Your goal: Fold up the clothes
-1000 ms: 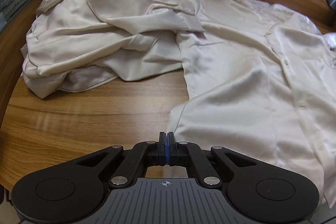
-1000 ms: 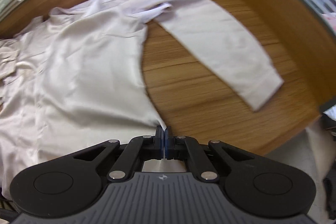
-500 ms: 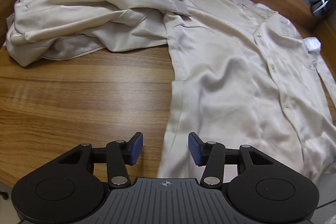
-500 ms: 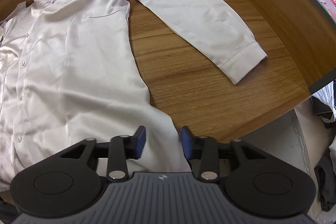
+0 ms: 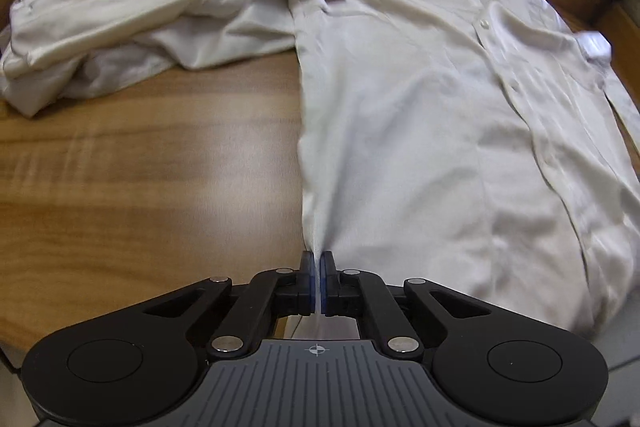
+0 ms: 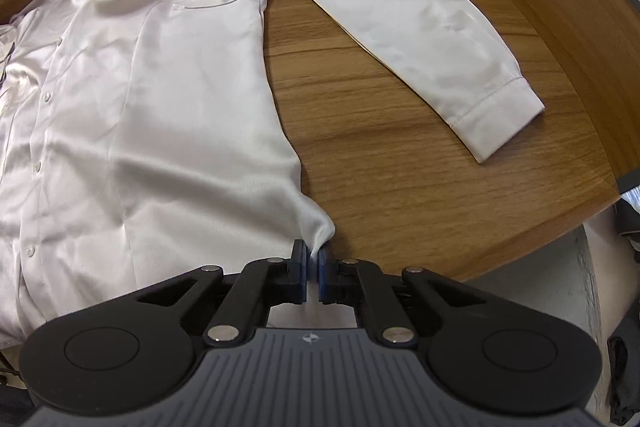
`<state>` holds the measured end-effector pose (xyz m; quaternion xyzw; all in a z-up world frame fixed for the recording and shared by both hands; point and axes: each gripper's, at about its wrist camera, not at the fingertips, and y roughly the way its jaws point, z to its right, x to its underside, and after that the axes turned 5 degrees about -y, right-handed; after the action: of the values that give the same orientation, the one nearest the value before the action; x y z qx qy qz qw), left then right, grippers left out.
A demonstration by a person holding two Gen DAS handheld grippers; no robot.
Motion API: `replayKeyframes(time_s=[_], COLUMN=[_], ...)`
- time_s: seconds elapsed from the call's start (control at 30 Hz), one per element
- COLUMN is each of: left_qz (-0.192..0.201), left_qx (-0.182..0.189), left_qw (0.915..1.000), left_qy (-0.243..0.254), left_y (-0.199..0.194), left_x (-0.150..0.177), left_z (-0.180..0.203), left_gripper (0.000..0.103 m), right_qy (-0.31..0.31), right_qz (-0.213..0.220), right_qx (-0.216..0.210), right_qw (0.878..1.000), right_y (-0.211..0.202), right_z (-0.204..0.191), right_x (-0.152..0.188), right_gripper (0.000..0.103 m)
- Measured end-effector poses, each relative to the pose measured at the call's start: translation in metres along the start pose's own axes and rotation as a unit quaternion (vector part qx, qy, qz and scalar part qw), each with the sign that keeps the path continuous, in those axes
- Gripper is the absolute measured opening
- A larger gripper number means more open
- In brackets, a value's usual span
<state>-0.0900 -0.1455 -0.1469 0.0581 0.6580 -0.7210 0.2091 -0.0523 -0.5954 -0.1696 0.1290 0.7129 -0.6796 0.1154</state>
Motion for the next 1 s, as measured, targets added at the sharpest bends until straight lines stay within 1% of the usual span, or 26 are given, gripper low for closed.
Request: replayKeyframes(time_s=[0.1,0.2,0.27,0.3,0.33,0.37,0.4,0.43,0.5,0.63,0.7,0.77,0.83,0.93,1.0], left_qz=[-0.022,-0.054,-0.066,-0.064,-0.062,-0.056,-0.043,-0.027,0.000,0.021,0.030,0.044,0.059,0.082,0.093], left_qx=[0.010,0.021,0.035,0.038,0.042,0.044,0.044,0.046,0.050,0.045,0.041,0.034,0.025,0.015,0.010], left_qw=[0.9996,0.9979,0.9963,0.9960,0.9955,0.9953,0.9956,0.9958,0.9958,0.9969,0.9975,0.9976,0.9975,0.9964,0.9957], left_qy=[0.016,0.029,0.041,0.049,0.058,0.065,0.071,0.074,0.077,0.061,0.050,0.042,0.030,0.013,0.001], left_y=[-0.009,-0.009,-0.009,-0.012,-0.014,-0.017,-0.022,-0.028,-0.037,-0.039,-0.036,-0.033,-0.029,-0.024,-0.020], left_x=[0.010,0.015,0.018,0.020,0.021,0.021,0.020,0.018,0.012,-0.018,-0.036,-0.055,-0.070,-0.093,-0.105], left_z=[-0.001,-0.004,-0.006,-0.006,-0.006,-0.005,-0.005,-0.004,-0.002,0.007,0.015,0.027,0.043,0.067,0.083], left_gripper=[0.004,0.004,0.006,0.009,0.017,0.021,0.030,0.036,0.040,0.042,0.044,0.047,0.047,0.047,0.048], right_qy=[0.002,-0.001,0.001,0.002,0.001,0.000,-0.001,-0.004,-0.007,-0.010,-0.016,-0.023,-0.031,-0.058,-0.071], right_qz=[-0.011,-0.032,-0.048,-0.056,-0.065,-0.074,-0.078,-0.079,-0.071,-0.037,-0.016,0.005,0.021,0.037,0.042], right_qx=[-0.008,-0.005,-0.003,0.000,0.001,0.001,0.003,0.005,0.005,0.000,-0.007,-0.018,-0.028,-0.028,-0.021], right_qw=[1.000,0.999,0.999,0.998,0.998,0.997,0.997,0.997,0.997,0.999,1.000,1.000,0.999,0.997,0.996], right_y=[-0.008,-0.013,-0.014,-0.013,-0.012,-0.012,-0.013,-0.015,-0.023,-0.043,-0.051,-0.055,-0.057,-0.051,-0.041], right_z=[0.001,0.002,0.003,0.004,0.005,0.005,0.005,0.004,0.004,0.003,0.004,0.009,0.015,0.029,0.044], right_x=[0.012,0.027,0.036,0.039,0.042,0.044,0.045,0.044,0.039,0.016,-0.001,-0.021,-0.043,-0.077,-0.099], right_gripper=[0.003,0.003,0.003,0.003,0.003,0.003,0.003,0.004,0.006,0.015,0.026,0.029,0.029,0.033,0.044])
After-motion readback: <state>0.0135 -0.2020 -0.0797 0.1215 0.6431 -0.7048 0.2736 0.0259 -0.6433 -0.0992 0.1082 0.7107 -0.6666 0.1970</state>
